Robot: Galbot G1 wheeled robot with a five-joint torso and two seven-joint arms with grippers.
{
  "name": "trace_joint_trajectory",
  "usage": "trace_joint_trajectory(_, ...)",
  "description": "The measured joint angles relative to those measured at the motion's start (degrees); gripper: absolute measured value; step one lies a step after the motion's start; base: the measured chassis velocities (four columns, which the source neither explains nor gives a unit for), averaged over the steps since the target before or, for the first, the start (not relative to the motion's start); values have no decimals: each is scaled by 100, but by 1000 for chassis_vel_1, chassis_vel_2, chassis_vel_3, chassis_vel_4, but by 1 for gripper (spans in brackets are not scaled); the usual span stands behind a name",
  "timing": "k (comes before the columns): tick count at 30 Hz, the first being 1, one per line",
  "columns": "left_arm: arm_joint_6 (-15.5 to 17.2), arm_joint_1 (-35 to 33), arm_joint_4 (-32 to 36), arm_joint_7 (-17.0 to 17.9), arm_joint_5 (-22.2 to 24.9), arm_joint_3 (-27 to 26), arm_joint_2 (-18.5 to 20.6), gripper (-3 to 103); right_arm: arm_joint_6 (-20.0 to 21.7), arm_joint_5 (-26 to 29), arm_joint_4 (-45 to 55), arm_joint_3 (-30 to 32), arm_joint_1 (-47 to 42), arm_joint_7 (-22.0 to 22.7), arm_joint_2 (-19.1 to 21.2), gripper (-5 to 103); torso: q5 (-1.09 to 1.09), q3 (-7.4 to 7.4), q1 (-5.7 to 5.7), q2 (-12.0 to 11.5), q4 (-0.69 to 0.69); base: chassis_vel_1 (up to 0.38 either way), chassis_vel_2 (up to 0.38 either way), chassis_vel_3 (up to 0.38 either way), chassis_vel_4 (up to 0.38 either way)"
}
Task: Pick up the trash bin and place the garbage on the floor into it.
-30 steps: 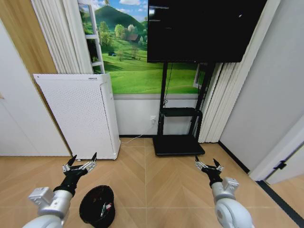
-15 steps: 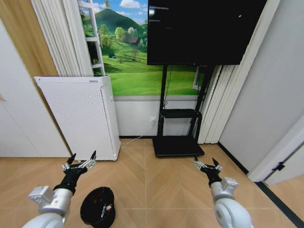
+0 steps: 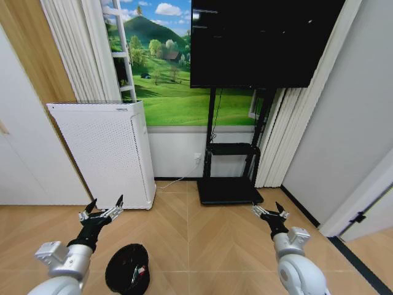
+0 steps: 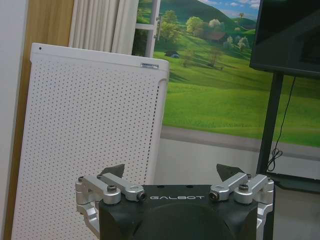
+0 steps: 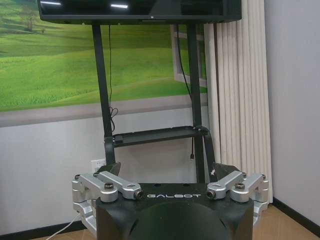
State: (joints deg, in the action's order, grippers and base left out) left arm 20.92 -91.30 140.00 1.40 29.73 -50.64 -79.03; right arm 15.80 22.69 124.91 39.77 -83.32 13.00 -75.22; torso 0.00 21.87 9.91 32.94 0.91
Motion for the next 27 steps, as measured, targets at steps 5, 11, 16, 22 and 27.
trace_joint_trajectory(5,-16,-17,19,-15,2,-22,-10,100,0,-2,10,32,-26,1,-17,100,0,57,43,103,0,0,0,0,0)
trace_joint_trajectory(11,-18,-17,22,-16,2,-23,-12,100,-2,-6,10,42,-34,1,-25,100,0,81,59,141,0,0,0,0,0)
trace_joint_trajectory(16,-18,-16,57,-12,-6,-13,-22,100,-11,9,28,73,-41,-2,-19,100,0,169,110,280,0,0,0,0,0)
trace_joint_trajectory(22,-24,-32,83,-10,-17,-14,-33,100,-15,34,43,95,-46,-15,-13,100,0,322,211,533,0,0,0,0,0)
trace_joint_trajectory(27,-72,-42,76,-12,-19,-27,-45,100,-15,15,43,68,-34,-15,-22,100,0,407,268,675,0,0,0,0,0)
